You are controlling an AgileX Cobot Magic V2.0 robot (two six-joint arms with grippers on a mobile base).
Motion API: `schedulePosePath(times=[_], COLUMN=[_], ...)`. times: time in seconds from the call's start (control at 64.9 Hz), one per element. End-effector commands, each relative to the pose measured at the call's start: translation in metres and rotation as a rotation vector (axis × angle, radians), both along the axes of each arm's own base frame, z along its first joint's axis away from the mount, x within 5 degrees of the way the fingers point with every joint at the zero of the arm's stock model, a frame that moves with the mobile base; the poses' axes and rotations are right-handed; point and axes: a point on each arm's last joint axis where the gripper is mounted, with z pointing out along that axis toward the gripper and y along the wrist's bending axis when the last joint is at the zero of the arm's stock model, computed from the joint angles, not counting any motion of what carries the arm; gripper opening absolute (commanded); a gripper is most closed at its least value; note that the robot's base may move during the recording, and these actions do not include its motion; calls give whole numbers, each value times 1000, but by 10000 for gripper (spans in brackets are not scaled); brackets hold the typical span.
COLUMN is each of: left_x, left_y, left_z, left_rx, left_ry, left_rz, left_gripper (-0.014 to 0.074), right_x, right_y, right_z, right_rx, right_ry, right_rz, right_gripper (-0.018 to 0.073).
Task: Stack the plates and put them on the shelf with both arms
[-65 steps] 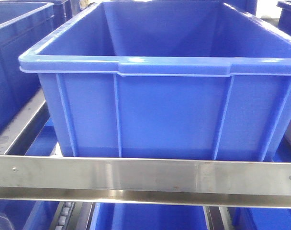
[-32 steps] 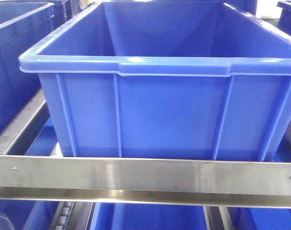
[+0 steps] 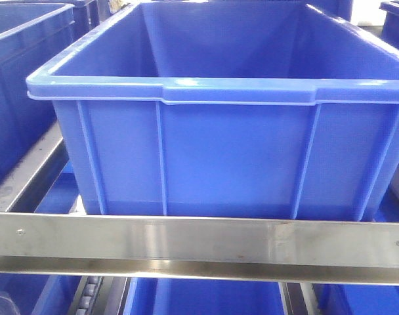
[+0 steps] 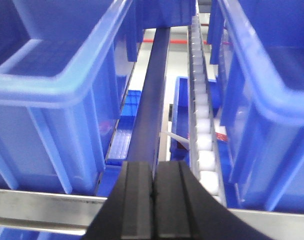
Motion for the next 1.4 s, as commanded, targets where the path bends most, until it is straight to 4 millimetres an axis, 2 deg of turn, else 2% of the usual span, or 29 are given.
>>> schedulePosePath(times=[0.0,0.724,0.801,0.862,0.986,1.201,1.324,1.386], left_x=[1,1,1,-3,-18,-38,-45,-43], left_y=[1,1,1,4,7,9,10,9], left_z=[17,17,11,10,-9,-59,-77,-80], left_rx=[-14,-14,-3,42,37,26,2,-15], left_ry=[-104,-100,-109,-187,-244,-265,-307,-278], left_rz=[10,10,13,35,55,54,58,59], left_gripper=[82,82,82,82,82,82,82,82], right_x=[-1,-1,-1,-1,-1,-1,-1,-1], right_y=[0,0,0,0,0,0,0,-1], right_z=[11,14,14,14,14,14,14,14], right_rx=[-2,-4,-4,-4,-4,-4,-4,-4], right_ry=[-155,-192,-192,-192,-191,-191,-191,-189], right_rz=[-7,-8,-8,-8,-8,-8,-8,-9], right_gripper=[48,48,48,48,48,48,48,48])
